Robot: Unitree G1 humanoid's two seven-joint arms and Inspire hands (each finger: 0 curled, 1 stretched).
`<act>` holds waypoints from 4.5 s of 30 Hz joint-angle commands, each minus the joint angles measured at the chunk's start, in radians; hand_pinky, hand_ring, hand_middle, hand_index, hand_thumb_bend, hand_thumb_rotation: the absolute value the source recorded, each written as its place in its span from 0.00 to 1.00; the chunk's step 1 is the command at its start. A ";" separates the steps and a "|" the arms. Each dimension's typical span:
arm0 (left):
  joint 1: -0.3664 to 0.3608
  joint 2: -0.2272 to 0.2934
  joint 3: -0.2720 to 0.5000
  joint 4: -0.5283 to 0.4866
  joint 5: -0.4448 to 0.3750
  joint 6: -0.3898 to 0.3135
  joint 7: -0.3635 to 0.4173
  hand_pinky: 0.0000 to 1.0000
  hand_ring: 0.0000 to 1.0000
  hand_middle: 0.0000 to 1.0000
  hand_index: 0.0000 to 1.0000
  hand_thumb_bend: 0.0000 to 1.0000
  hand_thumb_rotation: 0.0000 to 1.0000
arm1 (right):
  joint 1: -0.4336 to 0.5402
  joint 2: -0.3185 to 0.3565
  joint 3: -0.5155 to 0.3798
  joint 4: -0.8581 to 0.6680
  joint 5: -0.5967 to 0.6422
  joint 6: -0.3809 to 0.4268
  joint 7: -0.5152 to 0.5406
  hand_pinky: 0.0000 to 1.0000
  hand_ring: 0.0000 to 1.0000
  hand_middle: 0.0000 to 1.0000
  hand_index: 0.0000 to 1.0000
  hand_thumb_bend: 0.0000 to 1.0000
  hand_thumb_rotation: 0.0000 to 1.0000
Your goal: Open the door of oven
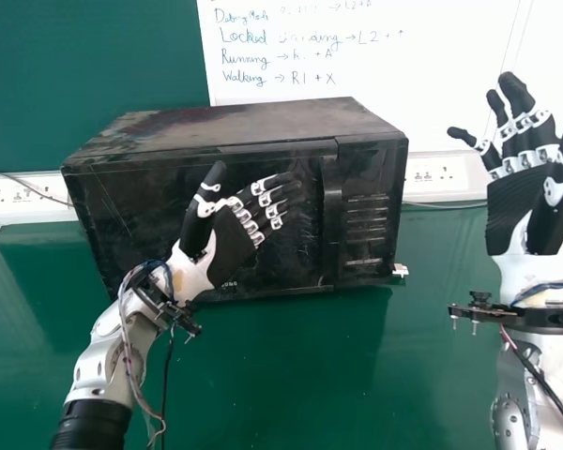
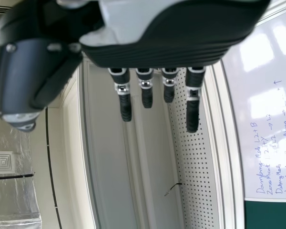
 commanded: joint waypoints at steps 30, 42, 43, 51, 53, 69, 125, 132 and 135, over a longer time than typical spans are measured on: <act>-0.091 -0.025 -0.043 0.127 0.170 0.070 0.222 0.78 0.92 0.98 0.91 0.89 0.76 | 0.006 0.016 0.010 -0.040 -0.007 -0.014 -0.029 0.83 0.94 0.93 0.87 1.00 1.00; -0.104 -0.045 -0.046 0.169 0.180 0.043 0.200 0.72 0.91 0.98 0.91 0.88 0.75 | 0.022 0.030 0.022 -0.060 -0.014 -0.020 -0.036 0.80 0.93 0.93 0.86 1.00 1.00; -0.105 -0.047 -0.045 0.174 0.181 0.042 0.197 0.72 0.91 0.98 0.91 0.87 0.76 | 0.025 0.032 0.024 -0.064 -0.015 -0.020 -0.037 0.80 0.93 0.93 0.86 1.00 1.00; -0.108 -0.071 -0.055 0.169 0.189 0.070 0.205 0.72 0.92 0.98 0.91 0.86 0.76 | 0.049 0.042 0.031 -0.105 -0.005 -0.008 -0.038 0.80 0.93 0.93 0.87 1.00 1.00; -0.113 -0.077 -0.060 0.174 0.190 0.074 0.205 0.73 0.92 0.98 0.92 0.86 0.76 | 0.052 0.046 0.033 -0.110 -0.004 -0.007 -0.041 0.79 0.92 0.93 0.87 1.00 1.00; -0.227 -0.123 -0.065 0.347 0.224 0.032 0.223 0.69 0.87 0.96 0.90 0.89 0.71 | 0.038 0.040 0.032 -0.106 -0.009 -0.002 -0.050 0.80 0.92 0.92 0.86 1.00 1.00; -0.271 -0.162 -0.077 0.421 0.226 0.006 0.080 0.45 0.63 0.78 0.83 0.94 0.74 | 0.029 0.045 0.041 -0.112 -0.020 0.003 -0.078 0.72 0.84 0.89 0.85 1.00 1.00; -0.244 -0.160 -0.096 0.371 0.239 0.000 0.060 0.41 0.60 0.74 0.81 0.88 0.78 | 0.025 0.044 0.041 -0.110 -0.005 0.002 -0.074 0.65 0.78 0.85 0.85 1.00 1.00; -0.220 -0.161 -0.113 0.318 0.245 0.015 0.067 0.41 0.60 0.73 0.78 0.84 0.79 | 0.025 0.047 0.042 -0.113 -0.004 0.006 -0.079 0.63 0.77 0.84 0.84 1.00 1.00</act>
